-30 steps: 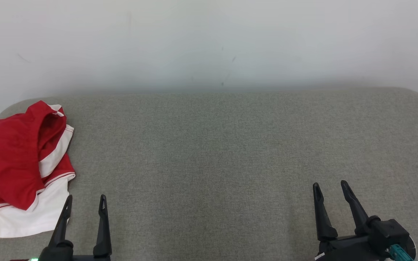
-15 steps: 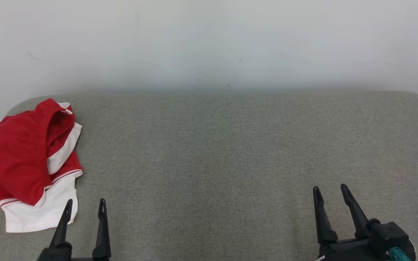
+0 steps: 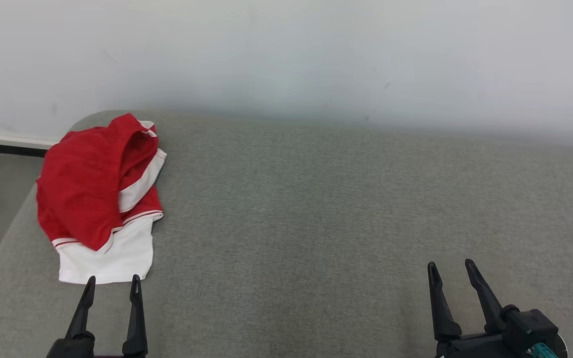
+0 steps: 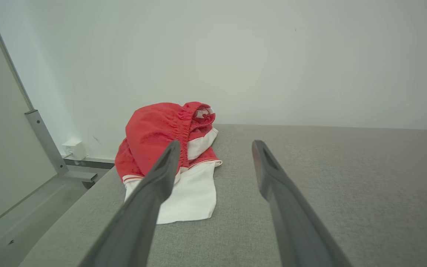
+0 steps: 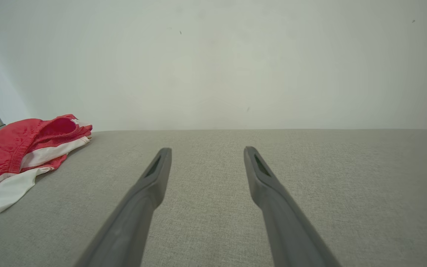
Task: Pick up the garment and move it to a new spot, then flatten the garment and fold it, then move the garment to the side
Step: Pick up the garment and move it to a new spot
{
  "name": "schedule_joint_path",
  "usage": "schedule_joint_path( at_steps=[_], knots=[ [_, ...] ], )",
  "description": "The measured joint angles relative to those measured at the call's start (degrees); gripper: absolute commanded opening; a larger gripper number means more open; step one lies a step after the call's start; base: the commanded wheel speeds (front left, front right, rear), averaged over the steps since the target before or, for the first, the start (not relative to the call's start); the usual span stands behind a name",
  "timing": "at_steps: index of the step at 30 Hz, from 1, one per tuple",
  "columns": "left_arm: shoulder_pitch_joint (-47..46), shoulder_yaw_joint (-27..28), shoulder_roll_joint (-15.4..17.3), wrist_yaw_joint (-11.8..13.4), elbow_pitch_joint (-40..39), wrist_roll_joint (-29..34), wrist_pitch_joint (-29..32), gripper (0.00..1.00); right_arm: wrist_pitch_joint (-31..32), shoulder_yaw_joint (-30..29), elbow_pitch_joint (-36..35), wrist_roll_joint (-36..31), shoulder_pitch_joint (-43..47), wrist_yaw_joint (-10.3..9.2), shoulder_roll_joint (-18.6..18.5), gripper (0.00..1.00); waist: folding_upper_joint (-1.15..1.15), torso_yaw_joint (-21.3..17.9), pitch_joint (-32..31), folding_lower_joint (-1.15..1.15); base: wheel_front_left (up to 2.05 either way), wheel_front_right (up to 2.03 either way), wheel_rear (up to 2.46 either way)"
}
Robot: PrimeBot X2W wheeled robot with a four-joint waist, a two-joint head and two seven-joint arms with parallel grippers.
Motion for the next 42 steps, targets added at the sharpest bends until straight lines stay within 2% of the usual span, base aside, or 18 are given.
schedule_joint_path(
  at_steps=[18, 24, 32, 34, 42],
  knots=[
    [1.9, 2.3, -0.2, 2.0, 0.0, -0.2, 0.0, 1.00, 0.0, 1.6, 0.7, 0.1, 0.0, 0.00, 0.0, 1.00, 0.00, 16.3, 0.2, 0.00, 0.00, 0.00, 0.00],
    [3.1, 4.6, -0.6, 3.1, -1.8, -0.8, 0.0, 1.00, 0.0, 3.8, 1.9, 0.0, -1.5, 0.00, 0.0, 1.00, 0.00, 20.0, 0.9, 0.00, 0.00, 0.00, 0.00],
    [4.1, 6.1, -0.9, 3.5, -2.1, -1.1, 0.0, 1.00, 0.0, 4.1, 2.5, 0.0, -2.5, 0.00, 0.0, 1.00, 0.00, 20.4, 1.5, 0.00, 0.00, 0.00, 0.00],
    [3.5, 6.3, -0.7, 3.0, -1.5, -1.5, 0.0, 1.00, 0.0, 3.1, 2.3, -0.3, -2.3, 0.00, 0.0, 1.00, 0.00, 20.1, 1.4, 0.00, 0.00, 0.00, 0.00],
    [-5.4, 8.8, 3.1, 1.5, -0.6, -2.8, 0.0, 1.00, 0.0, 0.4, 0.4, -3.0, -2.3, 0.00, 0.0, 1.00, 0.00, 17.2, 1.4, 0.00, 0.00, 0.00, 0.00]
  ],
)
